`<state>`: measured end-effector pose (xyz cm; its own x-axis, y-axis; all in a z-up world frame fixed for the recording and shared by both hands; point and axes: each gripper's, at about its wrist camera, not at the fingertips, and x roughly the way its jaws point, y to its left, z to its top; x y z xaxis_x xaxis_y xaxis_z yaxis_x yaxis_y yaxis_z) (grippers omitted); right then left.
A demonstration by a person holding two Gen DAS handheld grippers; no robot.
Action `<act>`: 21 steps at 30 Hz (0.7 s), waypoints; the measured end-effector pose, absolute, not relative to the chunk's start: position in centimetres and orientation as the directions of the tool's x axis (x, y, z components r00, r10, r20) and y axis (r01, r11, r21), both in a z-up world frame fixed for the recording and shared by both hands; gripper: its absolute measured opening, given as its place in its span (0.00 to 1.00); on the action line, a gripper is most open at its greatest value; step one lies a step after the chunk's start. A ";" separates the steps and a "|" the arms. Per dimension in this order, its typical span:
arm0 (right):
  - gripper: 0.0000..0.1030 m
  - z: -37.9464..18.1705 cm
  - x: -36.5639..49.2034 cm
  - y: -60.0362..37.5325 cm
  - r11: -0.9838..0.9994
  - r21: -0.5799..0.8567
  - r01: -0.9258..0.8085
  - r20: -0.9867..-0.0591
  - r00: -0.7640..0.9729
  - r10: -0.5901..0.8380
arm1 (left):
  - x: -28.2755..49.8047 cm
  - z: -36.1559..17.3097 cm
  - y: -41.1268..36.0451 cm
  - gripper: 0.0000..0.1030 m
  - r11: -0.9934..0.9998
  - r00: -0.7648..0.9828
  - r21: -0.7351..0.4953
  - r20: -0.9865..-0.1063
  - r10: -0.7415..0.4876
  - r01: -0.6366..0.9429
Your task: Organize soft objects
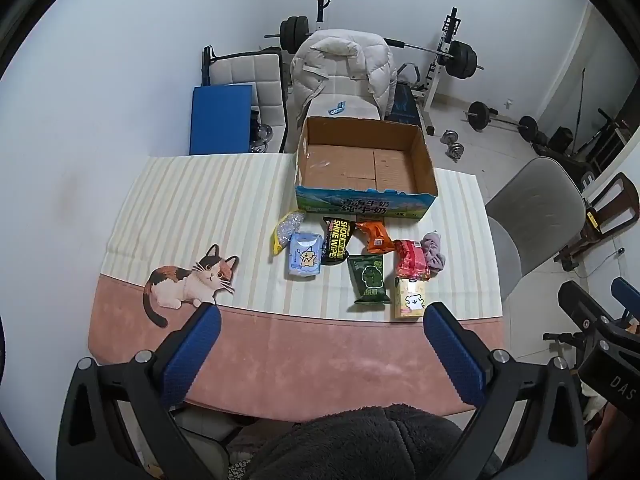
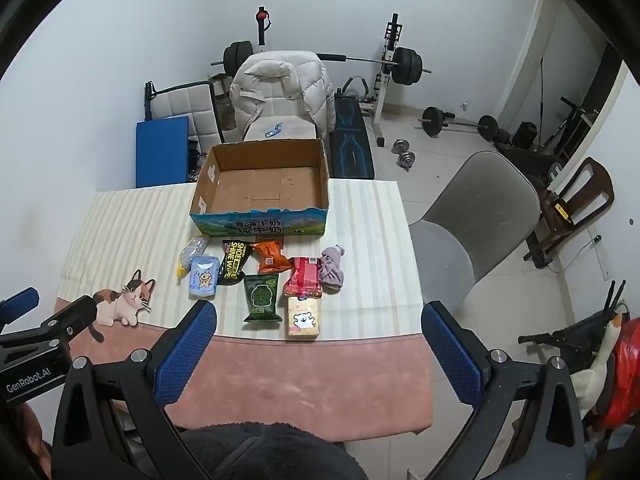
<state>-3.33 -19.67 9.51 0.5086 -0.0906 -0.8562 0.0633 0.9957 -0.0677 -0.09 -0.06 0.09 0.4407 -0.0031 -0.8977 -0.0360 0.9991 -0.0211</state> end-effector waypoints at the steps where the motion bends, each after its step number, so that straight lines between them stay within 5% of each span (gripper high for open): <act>1: 1.00 9.5 -3.4 -19.7 0.996 -0.068 0.061 -0.856 0.508 -0.090 | -0.1 0.1 -0.1 1.00 0.999 0.440 -0.021 -0.898 -0.004 -0.034; 21: 1.00 9.5 -4.2 -19.1 0.996 -0.069 0.055 -0.842 0.532 -0.088 | -0.1 1.2 -0.6 1.00 0.999 0.445 -0.027 -0.896 -0.011 -0.031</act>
<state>-4.23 -19.13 9.50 0.5320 -0.0878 -0.8422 0.0554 0.9961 -0.0689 -0.06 -0.59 1.24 0.4446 -0.0107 -0.8957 -0.0310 0.9991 -0.0274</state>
